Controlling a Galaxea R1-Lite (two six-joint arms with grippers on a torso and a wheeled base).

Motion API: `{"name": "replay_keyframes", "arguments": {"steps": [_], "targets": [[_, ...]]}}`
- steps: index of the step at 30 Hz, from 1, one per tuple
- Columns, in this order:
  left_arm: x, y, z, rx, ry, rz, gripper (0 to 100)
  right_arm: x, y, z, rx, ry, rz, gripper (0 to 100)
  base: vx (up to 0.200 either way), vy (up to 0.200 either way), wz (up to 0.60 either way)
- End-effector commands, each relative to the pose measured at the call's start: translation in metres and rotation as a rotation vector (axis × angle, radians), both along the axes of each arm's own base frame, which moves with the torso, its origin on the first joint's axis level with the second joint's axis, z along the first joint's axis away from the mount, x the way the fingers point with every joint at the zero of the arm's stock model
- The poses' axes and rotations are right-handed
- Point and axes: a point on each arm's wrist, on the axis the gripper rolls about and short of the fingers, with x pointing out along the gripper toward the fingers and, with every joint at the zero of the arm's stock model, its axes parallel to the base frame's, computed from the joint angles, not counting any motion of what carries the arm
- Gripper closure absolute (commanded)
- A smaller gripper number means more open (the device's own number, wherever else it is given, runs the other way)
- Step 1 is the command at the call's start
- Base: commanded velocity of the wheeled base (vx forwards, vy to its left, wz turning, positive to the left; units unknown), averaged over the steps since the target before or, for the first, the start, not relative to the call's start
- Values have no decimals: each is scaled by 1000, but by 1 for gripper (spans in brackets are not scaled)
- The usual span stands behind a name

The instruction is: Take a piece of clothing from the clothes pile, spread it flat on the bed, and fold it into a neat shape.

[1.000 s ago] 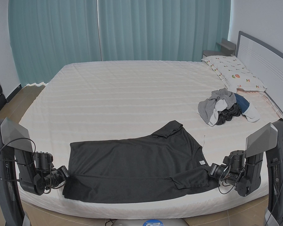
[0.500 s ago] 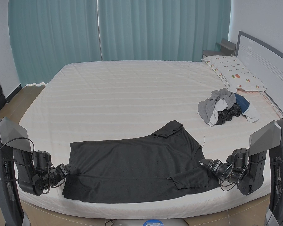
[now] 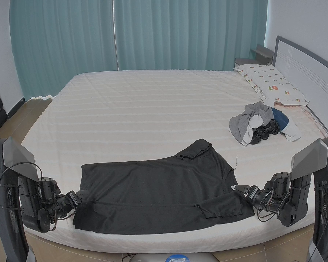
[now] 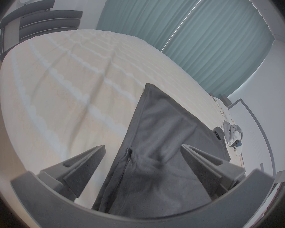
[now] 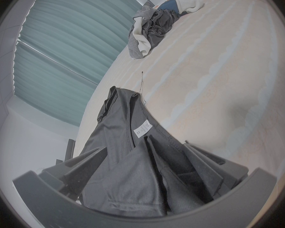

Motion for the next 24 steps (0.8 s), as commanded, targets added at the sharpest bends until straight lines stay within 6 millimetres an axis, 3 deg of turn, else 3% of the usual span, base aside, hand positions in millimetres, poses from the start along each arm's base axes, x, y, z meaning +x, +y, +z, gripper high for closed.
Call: {"name": "replay_keyframes", "arguments": {"steps": [1,18,21,24], "targets": [[-3,0,-2,0,16,0,0,0,0,0,-7,-5,7,0,0,0,0],[12,4,0,21,-40,78,0,0,0,-1,-19,-9,15,0,0,0,0],[12,5,1,7,-41,84,0,2,-1,1,-8,-19,4,0,0,200,0],[12,5,0,8,-40,85,0,7,-9,16,15,-69,-34,0,0,200,0]]}}
